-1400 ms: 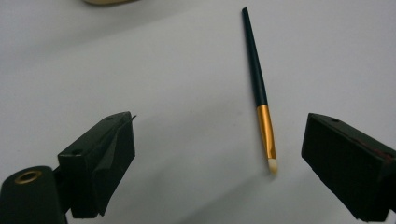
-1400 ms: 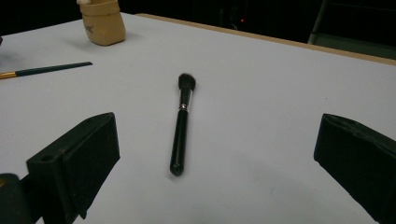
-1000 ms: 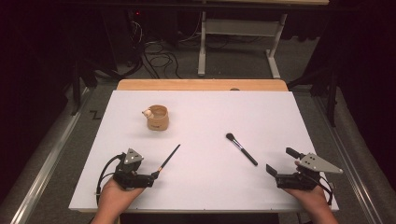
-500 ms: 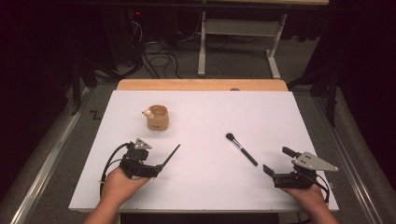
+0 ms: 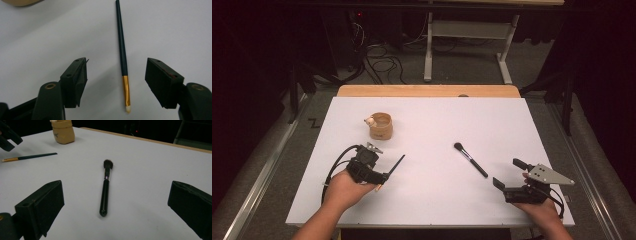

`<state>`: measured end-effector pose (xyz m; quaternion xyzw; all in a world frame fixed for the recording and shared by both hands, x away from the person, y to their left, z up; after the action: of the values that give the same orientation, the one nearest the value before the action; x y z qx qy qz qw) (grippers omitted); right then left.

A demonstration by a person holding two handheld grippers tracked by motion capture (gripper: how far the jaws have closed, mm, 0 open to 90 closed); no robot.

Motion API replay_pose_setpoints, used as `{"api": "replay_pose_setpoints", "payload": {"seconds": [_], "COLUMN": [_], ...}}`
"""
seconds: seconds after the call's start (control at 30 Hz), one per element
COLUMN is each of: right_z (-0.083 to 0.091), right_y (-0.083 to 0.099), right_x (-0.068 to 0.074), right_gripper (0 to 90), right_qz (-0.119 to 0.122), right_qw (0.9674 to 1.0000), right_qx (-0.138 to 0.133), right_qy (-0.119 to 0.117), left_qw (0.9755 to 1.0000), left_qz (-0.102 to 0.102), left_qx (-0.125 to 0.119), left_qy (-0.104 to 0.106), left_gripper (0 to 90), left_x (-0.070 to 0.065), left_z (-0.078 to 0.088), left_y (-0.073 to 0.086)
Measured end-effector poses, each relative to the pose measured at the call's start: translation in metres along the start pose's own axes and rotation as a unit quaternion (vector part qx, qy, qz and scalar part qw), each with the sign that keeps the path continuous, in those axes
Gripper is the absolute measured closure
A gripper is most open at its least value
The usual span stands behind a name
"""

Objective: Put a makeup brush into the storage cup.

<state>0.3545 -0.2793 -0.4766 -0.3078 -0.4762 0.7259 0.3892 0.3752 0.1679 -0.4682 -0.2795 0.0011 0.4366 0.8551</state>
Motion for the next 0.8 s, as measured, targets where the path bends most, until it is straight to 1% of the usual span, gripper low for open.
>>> {"api": "replay_pose_setpoints", "payload": {"seconds": [0.07,0.1,0.13,0.17,0.33,0.37,0.47,0.5,0.6,0.7,0.8], "right_z": [0.001,0.002,0.002,0.002,0.002,0.002,0.002,0.002,0.002,0.003,0.002], "right_y": [0.000,0.000,0.000,0.000,0.000,0.001,0.001,0.001,0.001,0.001,0.002], "right_x": [-0.001,-0.001,-0.001,-0.001,-0.001,-0.001,-0.002,-0.002,-0.002,-0.002,-0.002], "right_gripper": [1.3,1.3,1.3,1.3,1.3,1.4,1.4,1.3,1.4,1.4,1.4], "right_qz": [-0.003,-0.008,-0.008,-0.012,-0.009,-0.010,-0.010,-0.010,-0.012,-0.012,-0.010], "right_qw": [1.0000,1.0000,1.0000,0.9999,1.0000,0.9999,0.9999,1.0000,0.9999,0.9999,0.9999], "right_qx": [0.001,-0.001,-0.001,-0.003,-0.003,-0.003,-0.002,-0.002,-0.003,-0.002,-0.002], "right_qy": [0.001,0.002,0.002,-0.002,0.001,-0.003,-0.001,0.000,0.000,0.000,0.001], "left_qw": [1.0000,0.9999,0.9998,0.9996,0.9996,0.9995,0.9993,0.9993,0.9992,0.9990,0.9988], "left_qz": [0.001,0.000,-0.001,0.002,0.002,0.003,0.011,0.013,0.014,0.013,0.013], "left_qx": [0.010,0.014,0.019,0.026,0.028,0.031,0.031,0.029,0.030,0.037,0.042], "left_qy": [0.002,0.003,0.004,0.005,0.005,0.008,0.016,0.018,0.021,0.021,0.020], "left_gripper": [36.0,39.0,39.0,39.8,41.0,41.4,42.1,43.8,44.4,48.7,50.5], "left_x": [0.000,0.000,0.000,0.000,0.001,0.001,0.003,0.005,0.005,0.006,0.007], "left_z": [-0.002,-0.003,-0.005,-0.007,-0.010,-0.011,-0.013,-0.014,-0.015,-0.018,-0.021], "left_y": [-0.002,-0.002,-0.003,-0.005,-0.010,-0.011,-0.015,-0.016,-0.017,-0.018,-0.019]}}
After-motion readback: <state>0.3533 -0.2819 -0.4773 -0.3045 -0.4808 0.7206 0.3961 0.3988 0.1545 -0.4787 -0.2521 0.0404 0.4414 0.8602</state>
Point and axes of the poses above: each handheld gripper's, and its own axes: z roughly backward along the jaws, y roughly out of its underside, x roughly to its left, the point moved 3 cm from there along -z, roughly forward along the jaws, and after that the axes turned 12 degrees about y, right-handed, at the moved point
